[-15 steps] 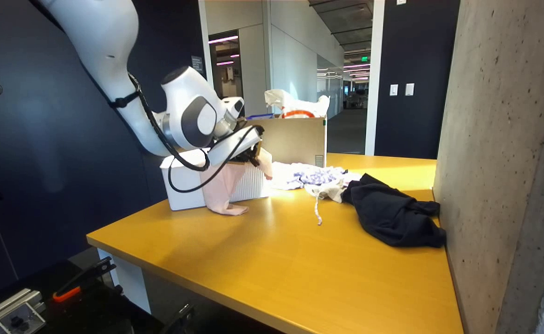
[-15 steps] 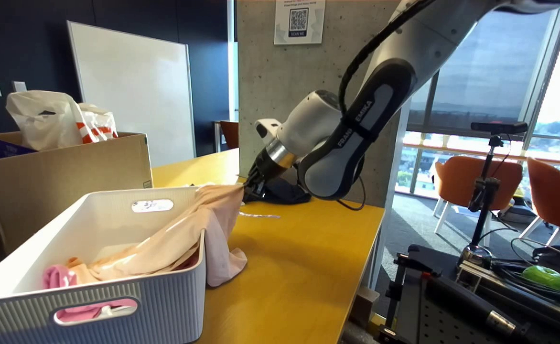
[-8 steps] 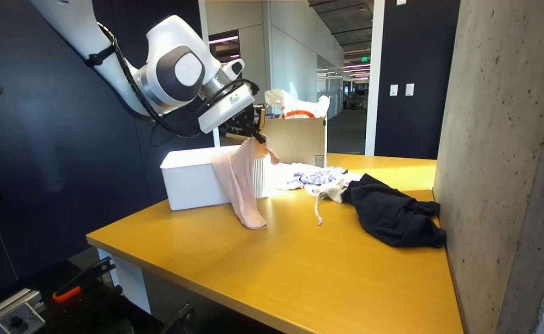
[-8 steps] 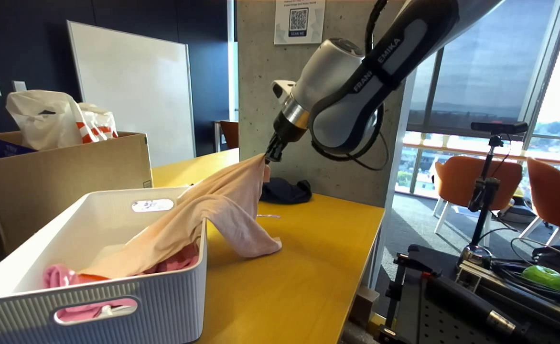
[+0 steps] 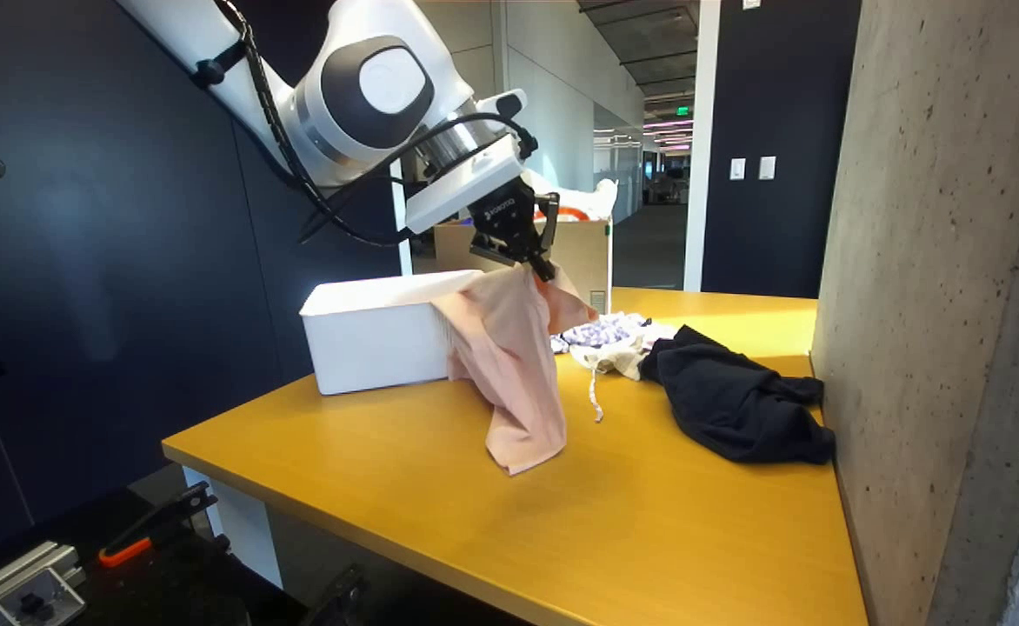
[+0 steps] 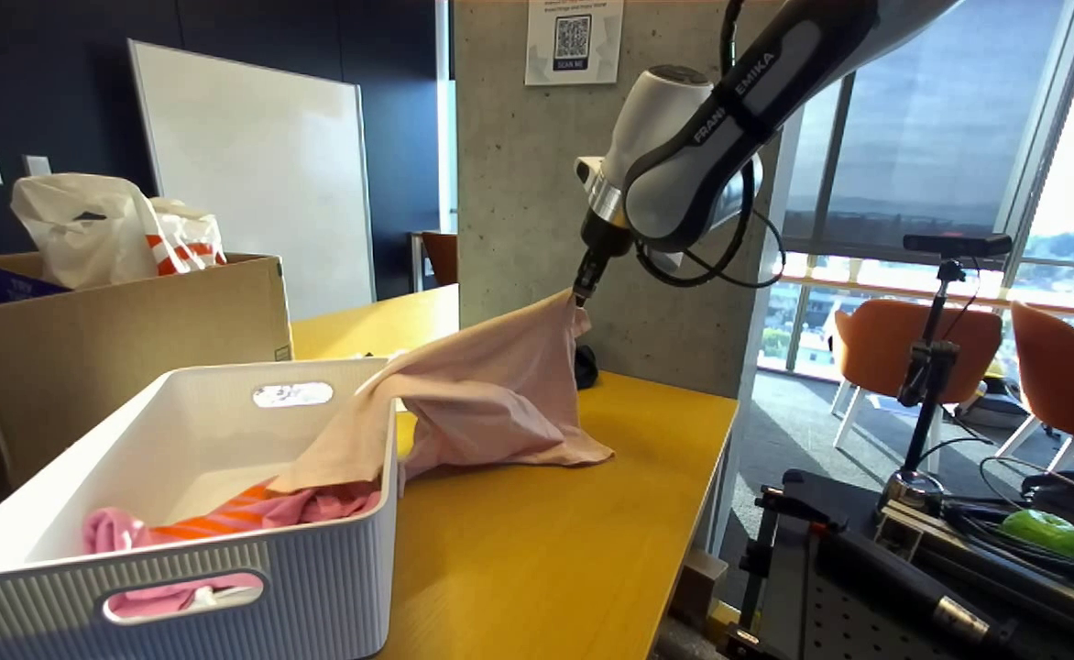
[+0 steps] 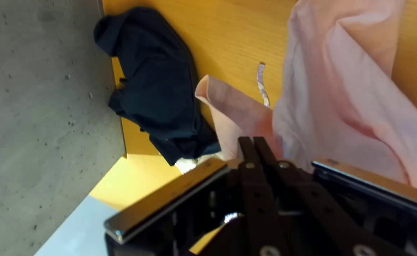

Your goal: Put the peach t-shirt on the table.

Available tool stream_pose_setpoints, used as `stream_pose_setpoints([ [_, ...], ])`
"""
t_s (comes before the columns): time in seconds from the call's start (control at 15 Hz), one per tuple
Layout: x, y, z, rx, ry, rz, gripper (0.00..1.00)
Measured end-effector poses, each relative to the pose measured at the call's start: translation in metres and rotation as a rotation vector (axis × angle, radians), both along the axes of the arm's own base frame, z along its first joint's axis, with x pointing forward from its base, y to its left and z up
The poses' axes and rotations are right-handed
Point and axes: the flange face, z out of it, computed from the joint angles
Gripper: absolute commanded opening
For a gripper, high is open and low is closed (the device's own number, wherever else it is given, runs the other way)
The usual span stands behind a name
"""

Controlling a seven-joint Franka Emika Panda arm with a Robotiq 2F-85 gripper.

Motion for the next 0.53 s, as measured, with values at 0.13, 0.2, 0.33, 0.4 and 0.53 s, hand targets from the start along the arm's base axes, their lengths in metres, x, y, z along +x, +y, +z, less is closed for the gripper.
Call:
stream_pose_setpoints([
  [0.13,-0.008,-0.010,-0.005,0.020,0.045,-0.043,0.01],
  [0.2,-0.012,-0.014,-0.009,0.029,0.067,-0.064,0.01],
  [0.33,-0.015,-0.020,-0.018,0.027,0.097,-0.105,0.01],
  [0.4,-0.017,-0.026,-0.024,0.032,0.107,-0.134,0.01],
  [0.53,-0.025,-0.049,-0.036,0.049,0.128,-0.208,0.01],
])
